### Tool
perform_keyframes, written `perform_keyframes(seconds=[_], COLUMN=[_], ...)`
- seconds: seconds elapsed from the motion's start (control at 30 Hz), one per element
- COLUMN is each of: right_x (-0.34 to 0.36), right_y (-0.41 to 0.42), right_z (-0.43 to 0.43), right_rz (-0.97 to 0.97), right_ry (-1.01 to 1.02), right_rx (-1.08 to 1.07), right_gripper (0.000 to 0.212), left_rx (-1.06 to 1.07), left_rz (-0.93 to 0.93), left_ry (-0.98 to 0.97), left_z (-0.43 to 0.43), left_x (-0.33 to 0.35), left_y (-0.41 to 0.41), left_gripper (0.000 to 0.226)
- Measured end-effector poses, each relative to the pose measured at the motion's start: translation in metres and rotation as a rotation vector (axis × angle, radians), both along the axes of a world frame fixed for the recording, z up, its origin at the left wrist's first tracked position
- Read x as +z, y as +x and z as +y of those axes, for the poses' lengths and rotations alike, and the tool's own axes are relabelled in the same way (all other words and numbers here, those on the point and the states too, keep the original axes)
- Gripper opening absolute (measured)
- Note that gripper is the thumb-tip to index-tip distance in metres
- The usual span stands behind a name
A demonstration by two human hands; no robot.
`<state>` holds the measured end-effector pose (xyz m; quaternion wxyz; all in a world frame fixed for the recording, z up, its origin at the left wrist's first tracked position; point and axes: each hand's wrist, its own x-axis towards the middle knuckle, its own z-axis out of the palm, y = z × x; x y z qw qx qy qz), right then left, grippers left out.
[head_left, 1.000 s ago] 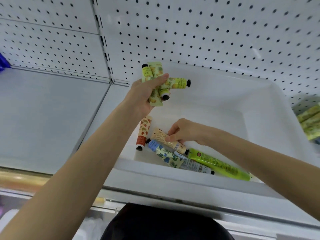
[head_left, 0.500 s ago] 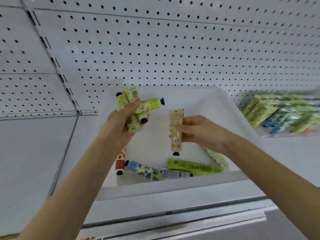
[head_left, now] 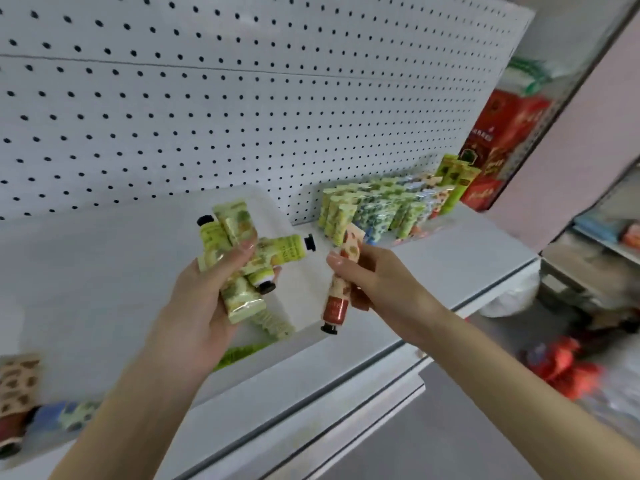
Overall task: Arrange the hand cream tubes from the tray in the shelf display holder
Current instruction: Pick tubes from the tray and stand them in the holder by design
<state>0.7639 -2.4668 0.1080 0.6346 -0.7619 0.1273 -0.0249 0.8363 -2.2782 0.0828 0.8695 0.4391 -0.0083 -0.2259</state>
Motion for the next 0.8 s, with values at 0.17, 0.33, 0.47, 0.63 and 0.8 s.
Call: perform_keyframes(seconds=[0.17, 0.33, 0.47, 0.63, 0.8], right_x=[-0.011, -0.034, -0.046, -0.051, -0.068], right_y=[-0.019, -0.043, -0.068, -0.061, -0.028], right_z=[-0.085, -0.199, -0.298, -0.386, -0.429], right_rz=[-0.066, -0.047, 0.018, 0.018, -0.027], right_ry=[0.127, 0.252, 0.168, 0.174, 0.25], right_rx=[0.002, -0.029, -0.124, -0.204, -0.225], right_gripper=[0.03, 0.027, 0.025, 0.017, 0.014], left_rx=[0.041, 0.093, 0.08, 0.142, 0.243], left_rz=[-0.01, 0.044, 0.158, 0.172, 0.108], left_ry=[0.066, 0.088, 0.117, 0.179, 0.27], left_z=[-0.08, -0.201, -0.284, -0.341, -0.381], left_x=[-0.001, -0.028, -0.057, -0.077, -0.098], left_y=[-0.035, -0.065, -0.082, -0.086, -0.066], left_gripper=[0.07, 0.045, 0.036, 0.035, 0.056])
